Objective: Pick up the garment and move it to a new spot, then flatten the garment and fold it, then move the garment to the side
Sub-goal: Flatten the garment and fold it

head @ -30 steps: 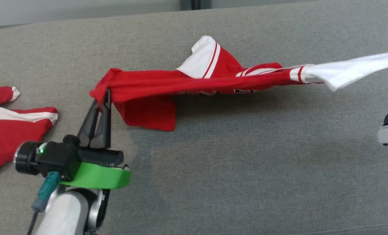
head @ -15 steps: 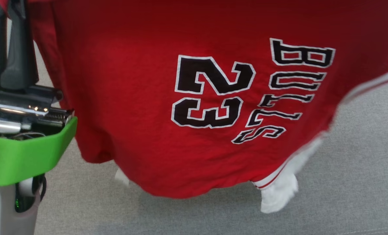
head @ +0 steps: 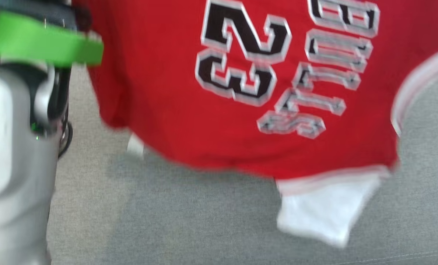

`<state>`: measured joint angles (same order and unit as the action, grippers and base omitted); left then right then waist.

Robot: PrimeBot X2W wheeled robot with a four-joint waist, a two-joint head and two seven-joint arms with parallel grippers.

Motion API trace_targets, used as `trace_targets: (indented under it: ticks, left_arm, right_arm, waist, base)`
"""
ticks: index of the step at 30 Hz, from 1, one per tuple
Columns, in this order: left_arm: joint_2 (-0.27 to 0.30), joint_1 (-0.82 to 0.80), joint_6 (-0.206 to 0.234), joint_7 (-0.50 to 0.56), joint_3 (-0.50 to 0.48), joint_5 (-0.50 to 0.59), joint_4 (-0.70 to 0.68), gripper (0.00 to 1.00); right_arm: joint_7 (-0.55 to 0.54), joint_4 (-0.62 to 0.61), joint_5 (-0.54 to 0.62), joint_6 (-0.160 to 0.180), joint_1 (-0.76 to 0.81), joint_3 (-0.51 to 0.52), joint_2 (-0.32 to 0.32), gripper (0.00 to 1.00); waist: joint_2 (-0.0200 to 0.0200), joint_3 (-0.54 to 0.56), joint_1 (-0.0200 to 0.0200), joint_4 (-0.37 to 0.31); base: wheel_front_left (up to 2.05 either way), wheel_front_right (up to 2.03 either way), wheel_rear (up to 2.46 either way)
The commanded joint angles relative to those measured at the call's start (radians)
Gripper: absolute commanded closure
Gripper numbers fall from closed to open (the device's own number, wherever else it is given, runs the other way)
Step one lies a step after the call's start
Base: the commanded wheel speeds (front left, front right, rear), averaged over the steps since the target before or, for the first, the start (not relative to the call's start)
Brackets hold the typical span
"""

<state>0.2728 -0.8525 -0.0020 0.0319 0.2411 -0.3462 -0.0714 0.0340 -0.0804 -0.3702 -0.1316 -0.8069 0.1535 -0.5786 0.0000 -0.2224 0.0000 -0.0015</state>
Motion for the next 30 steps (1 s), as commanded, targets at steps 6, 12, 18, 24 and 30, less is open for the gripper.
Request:
trace_targets:
  ticks: [6,12,18,24,30]
  left_arm:
    - [-0.058,-0.280,-0.033,-0.148,-0.023,-0.013,0.377,1.00]
    - [-0.076,-0.392,-0.047,-0.240,-0.055,-0.040,0.732,1.00]
    - [-0.102,-0.324,-0.048,-0.283,-0.077,-0.065,1.030,1.00]
    - [-0.143,-0.228,-0.055,-0.299,-0.092,-0.077,1.187,1.00]
    - [-0.167,-0.129,-0.060,-0.297,-0.113,-0.056,1.153,1.00]
  right_arm:
    - [0.080,0.276,-0.004,0.002,-0.308,-0.146,0.044,1.00]
    - [0.131,0.552,-0.025,0.002,-0.454,-0.301,0.143,1.00]
    - [0.178,0.822,-0.066,0.002,-0.421,-0.434,0.275,1.00]
    - [0.219,1.020,-0.133,0.002,-0.341,-0.514,0.357,1.00]
    - [0.232,1.003,-0.204,0.001,-0.228,-0.531,0.355,1.00]
  waist:
    - [0.0000,-0.067,0.0000,0.004]
    - [0.0000,-0.072,0.0000,-0.027]
    - [0.0000,-0.106,0.0000,-0.053]
    - [0.0000,-0.144,0.0000,-0.048]
    - [0.0000,-0.149,0.0000,-0.035]
  base:
    - [0.00,0.00,0.00]
    - [0.00,0.00,0.00]
    - [0.00,0.00,0.00]
    - [0.00,0.00,0.00]
    - [0.00,0.00,0.00]
